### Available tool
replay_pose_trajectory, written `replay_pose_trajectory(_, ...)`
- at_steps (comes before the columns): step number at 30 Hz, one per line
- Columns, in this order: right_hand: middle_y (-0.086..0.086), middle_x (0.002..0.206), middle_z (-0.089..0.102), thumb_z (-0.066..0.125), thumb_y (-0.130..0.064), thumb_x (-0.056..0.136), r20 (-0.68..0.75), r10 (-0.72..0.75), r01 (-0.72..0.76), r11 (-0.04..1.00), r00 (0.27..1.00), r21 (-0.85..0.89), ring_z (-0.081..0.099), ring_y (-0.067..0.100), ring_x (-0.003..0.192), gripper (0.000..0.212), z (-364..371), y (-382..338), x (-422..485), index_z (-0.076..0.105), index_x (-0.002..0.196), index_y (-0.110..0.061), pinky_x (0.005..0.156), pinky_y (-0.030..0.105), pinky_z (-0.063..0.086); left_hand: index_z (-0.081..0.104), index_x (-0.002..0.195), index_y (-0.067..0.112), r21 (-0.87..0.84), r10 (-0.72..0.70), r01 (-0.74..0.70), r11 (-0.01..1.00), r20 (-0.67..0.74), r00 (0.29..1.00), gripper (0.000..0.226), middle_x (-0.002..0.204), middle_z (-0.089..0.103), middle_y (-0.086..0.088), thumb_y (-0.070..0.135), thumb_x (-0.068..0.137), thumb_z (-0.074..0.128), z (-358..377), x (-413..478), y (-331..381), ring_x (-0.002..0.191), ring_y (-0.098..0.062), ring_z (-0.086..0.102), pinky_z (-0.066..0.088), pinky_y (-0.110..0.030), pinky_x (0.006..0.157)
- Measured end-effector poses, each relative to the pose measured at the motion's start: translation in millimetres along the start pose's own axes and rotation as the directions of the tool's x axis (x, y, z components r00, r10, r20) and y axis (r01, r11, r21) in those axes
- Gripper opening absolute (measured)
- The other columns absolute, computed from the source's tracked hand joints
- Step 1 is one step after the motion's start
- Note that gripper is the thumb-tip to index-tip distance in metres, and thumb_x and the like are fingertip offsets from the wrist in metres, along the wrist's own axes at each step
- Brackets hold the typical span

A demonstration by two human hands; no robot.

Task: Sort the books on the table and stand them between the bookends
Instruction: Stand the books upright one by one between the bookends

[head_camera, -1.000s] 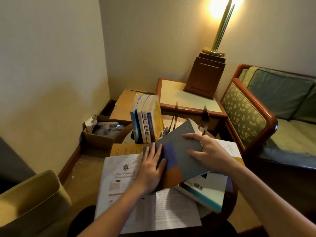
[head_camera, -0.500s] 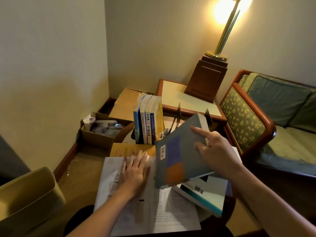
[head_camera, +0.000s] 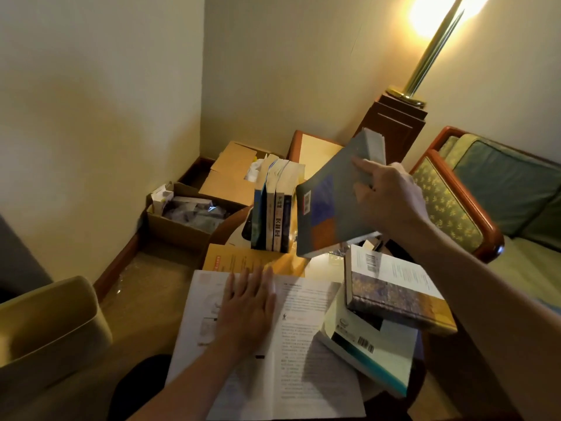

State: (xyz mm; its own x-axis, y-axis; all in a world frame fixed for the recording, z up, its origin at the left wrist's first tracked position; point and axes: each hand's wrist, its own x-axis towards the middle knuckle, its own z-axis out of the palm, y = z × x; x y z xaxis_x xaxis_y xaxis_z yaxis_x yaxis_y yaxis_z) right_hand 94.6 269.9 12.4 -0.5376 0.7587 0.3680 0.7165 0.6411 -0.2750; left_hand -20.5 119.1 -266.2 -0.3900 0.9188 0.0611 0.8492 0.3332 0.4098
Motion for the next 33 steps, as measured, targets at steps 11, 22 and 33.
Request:
replay_pose_trajectory(11, 0.010, 0.112, 0.046, 0.048, -0.023, 0.099, 0.130, 0.039, -0.039, 0.999, 0.991, -0.003, 0.055, 0.035, 0.102, 0.037, 74, -6, 61, 0.057, 0.134, -0.030, 0.076, 0.033, 0.035, -0.012, 0.158, 0.026, 0.004, 0.019, -0.019, 1.000, 0.010, 1.000, 0.064, 0.168, -0.010, 0.001, 0.053, 0.101, -0.005, -5, -2, 1, 0.153, -0.023, -0.015, -0.005, -0.050, 0.124)
replay_pose_trajectory(22, 0.016, 0.136, 0.051, 0.043, -0.036, 0.102, 0.387, 0.057, -0.049, 0.998, 0.920, -0.032, 0.063, 0.032, 0.103, 0.062, 106, -13, 86, 0.015, 0.158, -0.037, 0.076, 0.041, 0.057, -0.004, 0.160, 0.027, -0.018, -0.003, 0.002, 1.000, -0.006, 1.000, 0.061, 0.168, 0.000, 0.001, 0.049, 0.105, 0.011, -3, 3, 0, 0.155, -0.023, -0.006, -0.003, -0.049, 0.125)
replay_pose_trajectory(33, 0.010, 0.132, 0.055, 0.050, -0.025, 0.099, 0.540, -0.076, 0.008, 0.992, 0.838, 0.126, 0.062, 0.022, 0.101, 0.071, 136, -18, 70, 0.012, 0.156, -0.044, 0.070, 0.030, 0.058, -0.002, 0.160, 0.029, -0.052, -0.022, 0.022, 0.998, 0.009, 1.000, 0.063, 0.168, 0.002, 0.004, 0.054, 0.103, 0.009, -6, 4, 1, 0.155, -0.021, -0.006, -0.006, -0.047, 0.124)
